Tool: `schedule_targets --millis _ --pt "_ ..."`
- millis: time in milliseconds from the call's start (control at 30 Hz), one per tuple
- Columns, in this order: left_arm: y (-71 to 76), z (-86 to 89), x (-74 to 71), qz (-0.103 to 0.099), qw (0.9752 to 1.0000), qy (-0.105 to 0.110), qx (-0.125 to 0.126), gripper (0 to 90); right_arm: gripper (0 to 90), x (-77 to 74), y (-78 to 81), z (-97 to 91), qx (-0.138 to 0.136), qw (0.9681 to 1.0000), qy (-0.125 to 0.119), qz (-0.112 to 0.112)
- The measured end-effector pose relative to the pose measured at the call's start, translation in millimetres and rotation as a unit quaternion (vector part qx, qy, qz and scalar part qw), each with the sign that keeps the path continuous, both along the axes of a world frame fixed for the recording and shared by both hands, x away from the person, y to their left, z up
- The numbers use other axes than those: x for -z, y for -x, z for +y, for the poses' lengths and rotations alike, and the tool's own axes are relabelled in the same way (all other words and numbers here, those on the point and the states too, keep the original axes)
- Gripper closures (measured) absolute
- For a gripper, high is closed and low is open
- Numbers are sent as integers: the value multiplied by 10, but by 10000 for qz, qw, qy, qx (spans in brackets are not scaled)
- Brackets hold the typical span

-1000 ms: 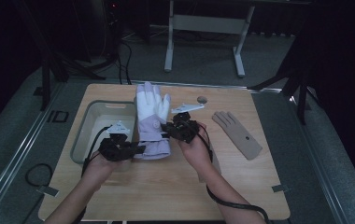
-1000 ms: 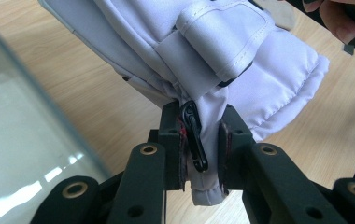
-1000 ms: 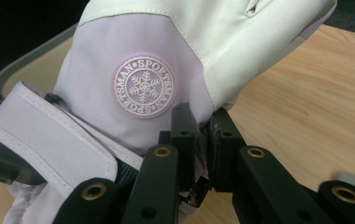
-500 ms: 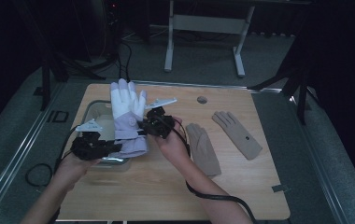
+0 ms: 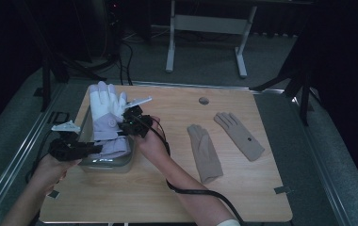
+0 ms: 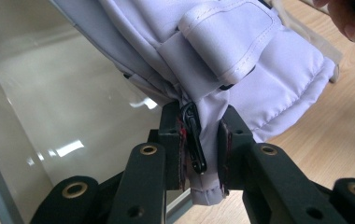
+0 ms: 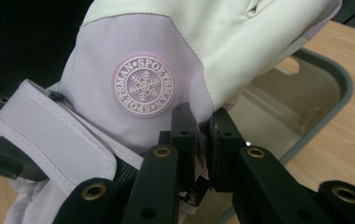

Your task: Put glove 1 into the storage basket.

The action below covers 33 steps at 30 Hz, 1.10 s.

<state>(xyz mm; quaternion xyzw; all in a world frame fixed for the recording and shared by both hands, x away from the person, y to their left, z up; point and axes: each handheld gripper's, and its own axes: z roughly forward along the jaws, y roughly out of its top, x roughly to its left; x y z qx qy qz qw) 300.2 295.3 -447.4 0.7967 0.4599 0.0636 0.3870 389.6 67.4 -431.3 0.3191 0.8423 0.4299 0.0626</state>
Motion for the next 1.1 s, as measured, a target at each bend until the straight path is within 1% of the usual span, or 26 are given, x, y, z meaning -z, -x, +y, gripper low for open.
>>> schedule_targets --millis 133,167,200,267,333,400,467,500,533,567,600,733,767,800,833,867,933,967,1000,1100 --pt "-97 40 165 240 9997 85 -35 754 829 154 -96 67 29 9998 125 158" --pt "-97 40 165 240 9997 85 -35 754 829 154 -96 67 29 9998 125 158" --pt "-132 65 244 348 9993 125 -87 754 829 240 -143 107 48 9995 208 249" --pt "-156 77 312 479 9987 113 -100 754 829 308 -168 134 50 9991 256 320" --pt "-170 71 362 579 9982 39 -117 752 829 387 -182 157 59 9986 311 427" --pt "-186 58 351 677 9976 -54 -128 751 829 451 -195 178 62 9981 379 479" --pt "-202 15 338 746 9967 -286 -141 745 828 474 -203 194 59 9976 424 537" --pt "-203 -5 337 768 9964 -333 -168 739 829 479 -200 200 61 9976 444 533" --pt "-200 -28 337 779 9959 -429 -184 724 828 484 -197 202 64 9975 484 508" --pt "-200 -28 337 779 9959 -429 -184 708 828 484 -197 202 64 9975 484 508" --pt "-183 -51 329 780 9956 -472 -227 688 828 496 -207 189 55 9972 459 590" --pt "-129 -76 327 654 9955 -585 -347 643 827 516 -217 195 62 9961 485 738" --pt "-129 -76 327 654 9955 -585 -347 642 827 526 -215 203 43 9959 505 748" --pt "-111 -88 334 623 9952 -654 -388 637 827 538 -210 211 41 9956 542 767" --pt "-102 -85 330 579 9956 -611 -420 632 826 556 -210 223 36 9951 584 797" --pt "-101 -86 332 585 9955 -600 -434 635 825 573 -208 236 15 9944 631 849" --pt "-101 -100 339 552 9952 -660 -475 635 824 621 -215 266 43 9924 798 934" --pt "-101 -100 339 552 9952 -660 -475 635 823 644 -222 268 54 9920 786 988" --pt "-101 -126 338 515 9943 -815 -454 635 817 653 -234 259 76 9918 731 1042" --pt "-109 -143 337 496 9938 -881 -460 634 799 652 -242 271 41 9915 796 1028"
